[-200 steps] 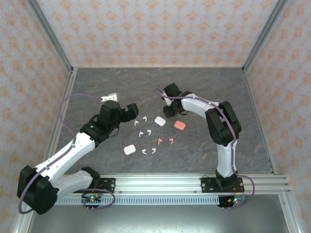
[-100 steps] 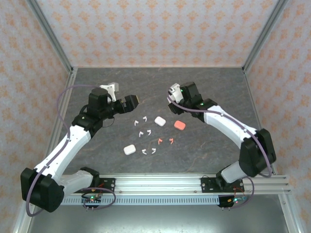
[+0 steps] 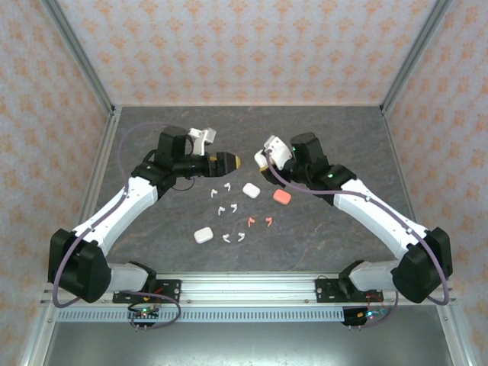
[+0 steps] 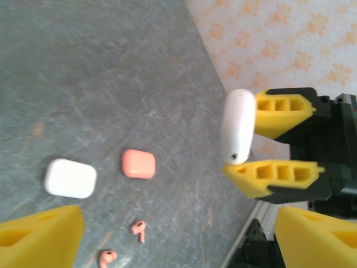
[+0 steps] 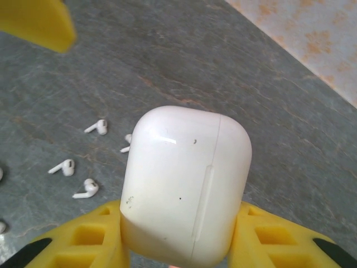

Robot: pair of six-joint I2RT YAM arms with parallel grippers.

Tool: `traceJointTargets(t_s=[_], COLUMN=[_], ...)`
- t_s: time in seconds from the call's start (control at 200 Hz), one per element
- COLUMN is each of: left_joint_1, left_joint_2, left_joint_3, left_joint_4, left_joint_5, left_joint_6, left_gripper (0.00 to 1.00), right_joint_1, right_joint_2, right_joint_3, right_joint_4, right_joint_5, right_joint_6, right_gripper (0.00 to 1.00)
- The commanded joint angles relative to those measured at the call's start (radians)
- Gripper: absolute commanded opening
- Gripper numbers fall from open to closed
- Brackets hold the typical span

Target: Insert wireless bluetooth earbuds into charging case

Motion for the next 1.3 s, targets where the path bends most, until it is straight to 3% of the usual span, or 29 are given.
traceJointTargets(t_s=[0.0,0.465,1.136,1.291], left_joint_1=[-0.033,-0.090,-0.108,-0.108], left_joint_2=[0.022,0.114,0.108,0.083], left_joint_3=[0.050,0.097,0.098,0.084], left_joint_4=[0.033,0.091,0.080,0.080], left_joint_5=[0.072,0.127,0.187,0.175], left_joint_6=[0.025,-0.017,0.002,0.010], left_gripper=[0.88,0.78,0.27,0.23], right_joint_1=[0.029,0.065,0.067,0.067], right_joint_2=[-0.012,-0.027,-0.042,-0.040], right_joint_3=[-0.002,-0.007,-0.014,0.001], right_joint_4=[-0.022,-0.009,0.009,-0.002], right_joint_5=[-0.001,-0.033,-0.107,-0.119], right_joint_6=[-0.044,-0.092,-0.054,-0.022], right_gripper=[0.39,0.39,0.39,0.44])
